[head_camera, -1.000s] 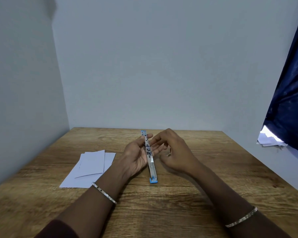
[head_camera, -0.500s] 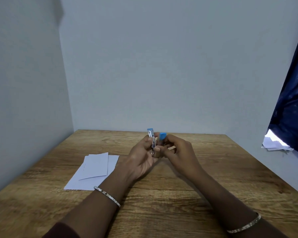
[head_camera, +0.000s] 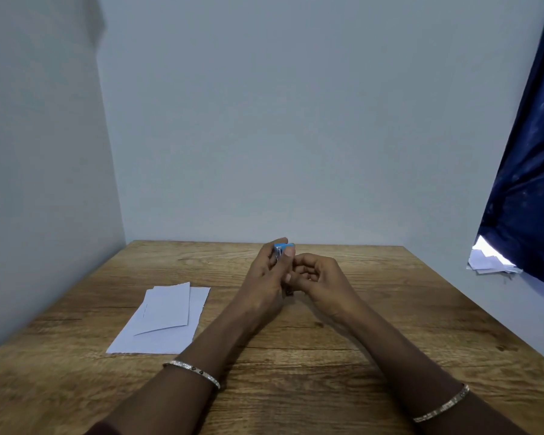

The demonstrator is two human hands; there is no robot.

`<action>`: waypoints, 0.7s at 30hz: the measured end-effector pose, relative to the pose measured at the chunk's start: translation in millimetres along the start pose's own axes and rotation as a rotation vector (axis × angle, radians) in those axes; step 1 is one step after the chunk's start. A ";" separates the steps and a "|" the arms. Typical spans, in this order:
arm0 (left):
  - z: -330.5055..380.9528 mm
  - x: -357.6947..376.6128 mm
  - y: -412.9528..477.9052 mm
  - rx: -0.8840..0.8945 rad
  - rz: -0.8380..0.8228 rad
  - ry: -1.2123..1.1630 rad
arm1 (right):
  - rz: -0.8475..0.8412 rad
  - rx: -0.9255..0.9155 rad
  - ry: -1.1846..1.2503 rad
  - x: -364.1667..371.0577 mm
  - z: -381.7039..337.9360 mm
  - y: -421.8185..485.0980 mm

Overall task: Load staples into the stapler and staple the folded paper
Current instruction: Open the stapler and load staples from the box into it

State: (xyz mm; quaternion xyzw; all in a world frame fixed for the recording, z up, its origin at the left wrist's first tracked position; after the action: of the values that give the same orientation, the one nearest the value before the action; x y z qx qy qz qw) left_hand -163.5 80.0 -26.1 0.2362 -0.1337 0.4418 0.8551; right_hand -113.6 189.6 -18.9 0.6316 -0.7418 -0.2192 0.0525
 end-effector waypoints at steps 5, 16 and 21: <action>13.7 0.1 -6.3 0.130 -0.010 0.158 | 0.020 -0.019 -0.043 -1.5 0.1 2.8; 16.7 -1.3 -6.2 0.189 0.024 0.234 | -0.017 -0.013 0.019 -1.9 1.2 3.5; 16.1 -12.0 -1.0 0.175 0.108 0.328 | 0.050 0.071 0.001 -2.2 6.9 2.2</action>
State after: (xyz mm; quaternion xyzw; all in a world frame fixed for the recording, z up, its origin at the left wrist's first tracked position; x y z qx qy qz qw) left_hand -169.9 62.8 -18.0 0.2268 0.0336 0.5295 0.8167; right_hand -117.7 193.7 -23.9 0.6144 -0.7647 -0.1911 0.0357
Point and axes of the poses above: each hand's wrist, its own y-axis towards the middle knuckle, its own x-axis out of the palm, z = x × y, the point moved 4 cm from there along y, towards the middle knuckle, and after that the axes turned 4 degrees about -y, right-handed, at the moved point
